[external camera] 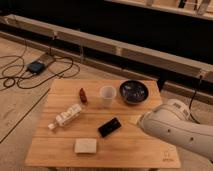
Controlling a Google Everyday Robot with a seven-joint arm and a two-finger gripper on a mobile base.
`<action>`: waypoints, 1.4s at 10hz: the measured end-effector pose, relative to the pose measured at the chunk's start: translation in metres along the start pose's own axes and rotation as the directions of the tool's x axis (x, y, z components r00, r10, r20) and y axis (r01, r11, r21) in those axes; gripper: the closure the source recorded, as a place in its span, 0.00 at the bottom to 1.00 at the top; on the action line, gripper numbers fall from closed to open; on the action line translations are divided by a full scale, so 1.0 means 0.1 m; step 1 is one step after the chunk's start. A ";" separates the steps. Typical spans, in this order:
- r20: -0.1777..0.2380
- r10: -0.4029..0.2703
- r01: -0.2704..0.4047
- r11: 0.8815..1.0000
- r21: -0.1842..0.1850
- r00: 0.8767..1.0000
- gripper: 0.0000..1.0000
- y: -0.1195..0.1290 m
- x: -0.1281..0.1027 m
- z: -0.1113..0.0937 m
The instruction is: Stand the bottle upright
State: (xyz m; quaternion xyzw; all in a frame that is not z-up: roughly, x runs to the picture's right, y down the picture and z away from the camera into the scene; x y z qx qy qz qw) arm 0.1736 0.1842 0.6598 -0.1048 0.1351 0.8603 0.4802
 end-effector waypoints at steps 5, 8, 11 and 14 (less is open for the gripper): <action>0.000 0.000 0.000 1.000 0.000 1.000 0.29 0.00 0.00 0.00; 0.008 0.001 -0.002 1.000 0.015 1.000 0.29 -0.01 -0.01 -0.04; 0.008 0.003 -0.003 1.000 0.016 1.000 0.29 -0.01 -0.01 -0.04; 0.007 0.003 -0.003 1.000 0.016 1.000 0.29 -0.01 -0.01 -0.03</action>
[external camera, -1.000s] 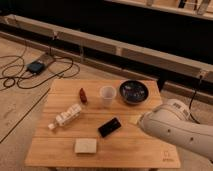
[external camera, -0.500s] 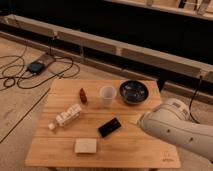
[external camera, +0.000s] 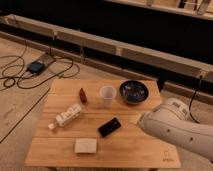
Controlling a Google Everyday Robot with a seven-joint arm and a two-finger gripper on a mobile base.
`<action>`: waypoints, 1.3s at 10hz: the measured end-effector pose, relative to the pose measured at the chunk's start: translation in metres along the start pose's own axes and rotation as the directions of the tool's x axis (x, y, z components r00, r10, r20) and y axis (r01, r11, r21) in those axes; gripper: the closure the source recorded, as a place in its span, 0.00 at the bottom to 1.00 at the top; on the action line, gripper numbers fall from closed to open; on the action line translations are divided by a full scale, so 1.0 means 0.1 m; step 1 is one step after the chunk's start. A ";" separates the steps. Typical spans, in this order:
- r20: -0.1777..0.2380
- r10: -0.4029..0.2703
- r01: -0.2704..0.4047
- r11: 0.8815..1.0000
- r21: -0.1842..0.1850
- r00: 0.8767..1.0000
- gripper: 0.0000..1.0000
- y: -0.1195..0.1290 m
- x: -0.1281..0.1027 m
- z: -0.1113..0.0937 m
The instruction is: Stand the bottle upright
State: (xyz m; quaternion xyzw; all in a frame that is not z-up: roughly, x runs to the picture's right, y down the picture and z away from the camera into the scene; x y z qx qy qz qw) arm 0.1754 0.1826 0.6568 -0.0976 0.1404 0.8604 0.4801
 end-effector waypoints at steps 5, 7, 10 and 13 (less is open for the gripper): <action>0.000 -0.001 0.001 1.000 0.000 1.000 0.29 0.00 0.00 0.00; 0.000 -0.001 0.001 1.000 -0.001 1.000 0.29 0.01 0.00 0.00; 0.000 -0.002 0.002 1.000 -0.001 1.000 0.29 0.01 0.00 0.00; -0.019 -0.069 0.070 0.996 0.052 0.997 0.29 0.09 -0.09 0.08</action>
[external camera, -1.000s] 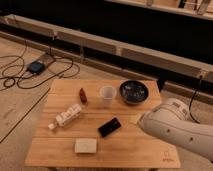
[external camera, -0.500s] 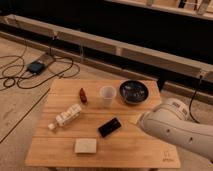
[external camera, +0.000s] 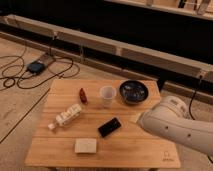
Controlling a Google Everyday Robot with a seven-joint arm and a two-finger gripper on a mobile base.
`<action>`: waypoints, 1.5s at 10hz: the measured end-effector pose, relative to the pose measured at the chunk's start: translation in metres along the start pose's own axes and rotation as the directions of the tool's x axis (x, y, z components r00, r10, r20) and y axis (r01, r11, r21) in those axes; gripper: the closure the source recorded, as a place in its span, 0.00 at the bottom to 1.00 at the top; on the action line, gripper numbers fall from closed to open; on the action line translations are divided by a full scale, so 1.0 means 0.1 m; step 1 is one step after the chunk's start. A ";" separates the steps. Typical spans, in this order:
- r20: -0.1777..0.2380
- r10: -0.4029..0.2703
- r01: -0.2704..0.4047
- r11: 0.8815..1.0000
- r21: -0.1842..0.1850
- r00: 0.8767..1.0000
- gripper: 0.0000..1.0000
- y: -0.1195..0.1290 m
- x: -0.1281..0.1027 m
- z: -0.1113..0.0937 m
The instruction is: Stand the bottle upright
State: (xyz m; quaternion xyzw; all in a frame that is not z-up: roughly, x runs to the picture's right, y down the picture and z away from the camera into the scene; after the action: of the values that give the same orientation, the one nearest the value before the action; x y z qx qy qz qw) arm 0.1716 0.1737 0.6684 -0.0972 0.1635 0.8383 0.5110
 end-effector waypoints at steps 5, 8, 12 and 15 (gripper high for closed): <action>-0.036 -0.413 0.414 0.901 0.134 0.910 0.29 0.63 -0.12 0.17; -0.043 -0.555 0.556 0.822 0.122 0.831 0.29 1.16 0.01 0.20; -0.039 -0.572 0.573 0.817 0.066 0.820 0.29 1.74 0.12 0.32; -0.065 -0.646 0.647 0.762 0.008 0.761 0.29 2.14 0.29 0.52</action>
State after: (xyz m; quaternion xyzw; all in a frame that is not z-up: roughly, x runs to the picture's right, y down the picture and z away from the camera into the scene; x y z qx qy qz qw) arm -0.0315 0.1261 0.7444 -0.1642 0.1475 0.6051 0.7650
